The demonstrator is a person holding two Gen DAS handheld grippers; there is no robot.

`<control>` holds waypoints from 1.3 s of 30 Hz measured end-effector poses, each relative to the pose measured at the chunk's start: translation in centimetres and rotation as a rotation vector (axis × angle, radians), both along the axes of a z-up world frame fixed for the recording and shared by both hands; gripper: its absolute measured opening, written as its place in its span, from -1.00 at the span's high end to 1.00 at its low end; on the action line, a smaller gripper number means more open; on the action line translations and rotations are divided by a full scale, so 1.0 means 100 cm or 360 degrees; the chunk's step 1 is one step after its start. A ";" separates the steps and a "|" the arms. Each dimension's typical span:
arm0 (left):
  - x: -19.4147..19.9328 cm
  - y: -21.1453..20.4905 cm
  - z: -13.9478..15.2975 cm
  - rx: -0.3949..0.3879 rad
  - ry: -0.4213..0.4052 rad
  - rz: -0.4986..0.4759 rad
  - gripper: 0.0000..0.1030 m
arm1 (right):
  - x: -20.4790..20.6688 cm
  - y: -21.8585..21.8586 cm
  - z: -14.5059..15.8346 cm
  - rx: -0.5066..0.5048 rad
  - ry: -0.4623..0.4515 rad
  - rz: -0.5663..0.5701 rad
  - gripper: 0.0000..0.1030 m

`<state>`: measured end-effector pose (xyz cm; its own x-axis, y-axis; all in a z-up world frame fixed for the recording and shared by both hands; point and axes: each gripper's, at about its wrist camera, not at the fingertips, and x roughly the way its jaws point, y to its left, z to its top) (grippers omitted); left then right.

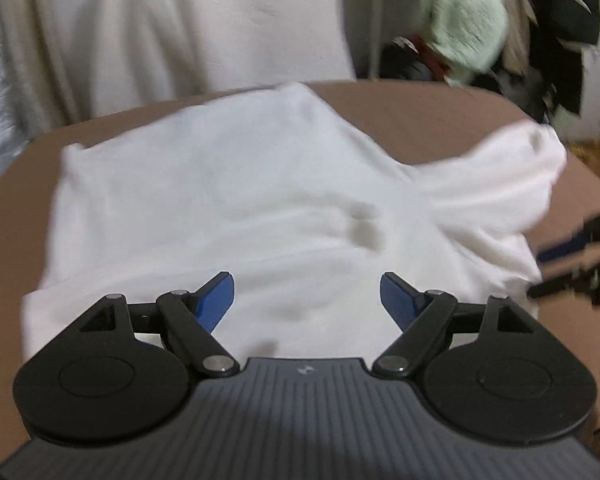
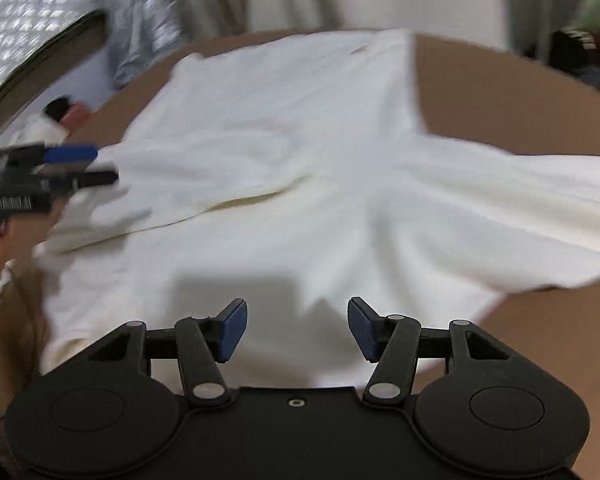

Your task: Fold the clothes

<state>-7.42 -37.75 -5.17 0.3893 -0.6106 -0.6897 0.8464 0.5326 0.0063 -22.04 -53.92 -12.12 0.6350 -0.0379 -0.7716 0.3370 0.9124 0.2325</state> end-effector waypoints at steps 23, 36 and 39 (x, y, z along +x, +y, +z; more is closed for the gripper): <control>-0.079 -0.167 -0.106 0.0317 0.0372 -0.0193 -0.14 | -0.132 -0.238 -0.052 0.0382 -0.0351 -0.0986 -0.25; -0.030 -0.078 -0.046 0.0210 0.0275 -0.0046 0.02 | -0.049 -0.208 -0.028 -0.0363 -0.0267 -0.0767 0.78; -0.009 -0.049 -0.033 0.0286 0.0100 0.0029 0.02 | -0.021 -0.167 0.022 -0.0475 -0.0416 -0.0554 0.78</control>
<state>-8.28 -42.64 -8.51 0.3518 -0.4686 -0.8103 0.8383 0.5429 0.0500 -24.18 -70.62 -9.90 0.7153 -0.4747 -0.5128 0.5974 0.7962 0.0962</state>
